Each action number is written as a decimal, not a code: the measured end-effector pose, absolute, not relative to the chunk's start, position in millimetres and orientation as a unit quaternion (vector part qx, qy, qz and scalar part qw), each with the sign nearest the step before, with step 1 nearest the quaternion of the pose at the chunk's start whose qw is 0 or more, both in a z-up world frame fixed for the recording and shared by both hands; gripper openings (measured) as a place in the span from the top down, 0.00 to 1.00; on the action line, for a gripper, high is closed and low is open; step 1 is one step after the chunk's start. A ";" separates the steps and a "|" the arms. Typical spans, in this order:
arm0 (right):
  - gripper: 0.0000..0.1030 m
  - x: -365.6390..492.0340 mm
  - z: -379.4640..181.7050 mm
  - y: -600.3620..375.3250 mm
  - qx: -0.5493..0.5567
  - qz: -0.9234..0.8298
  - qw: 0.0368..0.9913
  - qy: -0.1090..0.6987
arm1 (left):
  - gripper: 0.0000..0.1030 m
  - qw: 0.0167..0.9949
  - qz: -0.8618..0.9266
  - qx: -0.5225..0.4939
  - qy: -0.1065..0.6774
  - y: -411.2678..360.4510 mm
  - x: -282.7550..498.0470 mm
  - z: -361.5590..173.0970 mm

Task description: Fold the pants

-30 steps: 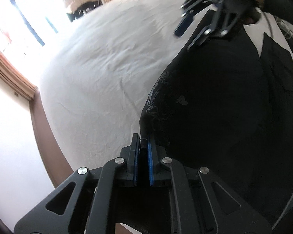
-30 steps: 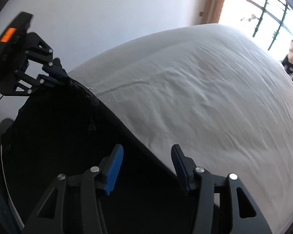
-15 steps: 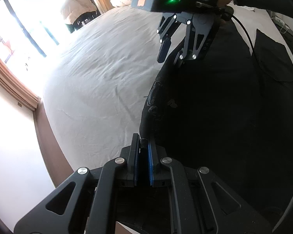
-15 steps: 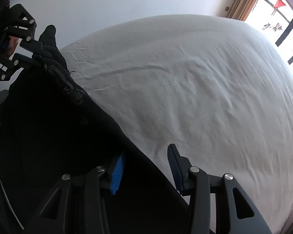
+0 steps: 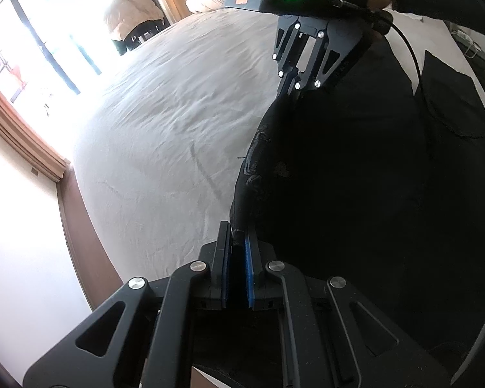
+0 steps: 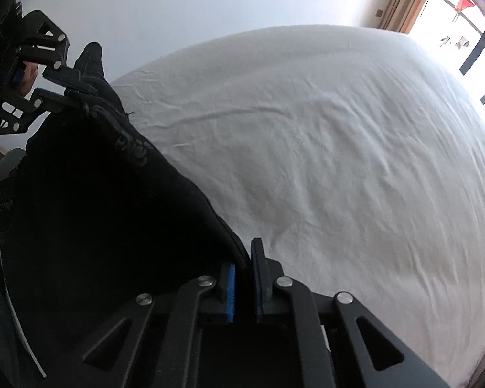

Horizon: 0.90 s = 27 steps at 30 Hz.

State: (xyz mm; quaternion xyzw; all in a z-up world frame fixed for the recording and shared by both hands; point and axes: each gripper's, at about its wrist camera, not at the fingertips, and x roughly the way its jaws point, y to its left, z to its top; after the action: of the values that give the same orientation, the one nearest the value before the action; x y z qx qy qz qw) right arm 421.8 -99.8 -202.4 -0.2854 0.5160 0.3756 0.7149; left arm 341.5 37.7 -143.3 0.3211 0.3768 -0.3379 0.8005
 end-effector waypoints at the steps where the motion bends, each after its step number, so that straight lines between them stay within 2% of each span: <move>1: 0.93 413.9 -200.4 -97.2 -0.289 0.373 0.717 0.513 | 0.94 0.801 -0.337 0.320 0.376 37.6 339.9 -141.9; 11: 0.96 382.0 -180.1 -97.4 -0.278 0.339 0.761 0.479 | 0.94 0.812 -0.336 0.304 0.367 36.7 306.1 -121.9; 18: 0.96 332.5 -165.2 -87.2 -0.251 0.345 0.778 0.461 | 0.94 0.814 -0.340 0.297 0.366 39.8 251.8 -114.1; 27: 0.96 265.6 -172.1 -79.7 -0.198 0.344 0.793 0.463 | 0.94 0.809 -0.355 0.275 0.379 39.1 184.8 -112.8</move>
State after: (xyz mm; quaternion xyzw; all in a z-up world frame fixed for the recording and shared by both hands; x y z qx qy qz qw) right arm 265.6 -79.7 -172.1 -0.1980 0.4625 0.3441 0.7928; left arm 184.8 39.1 -112.8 0.2755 0.3794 -0.3554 0.8086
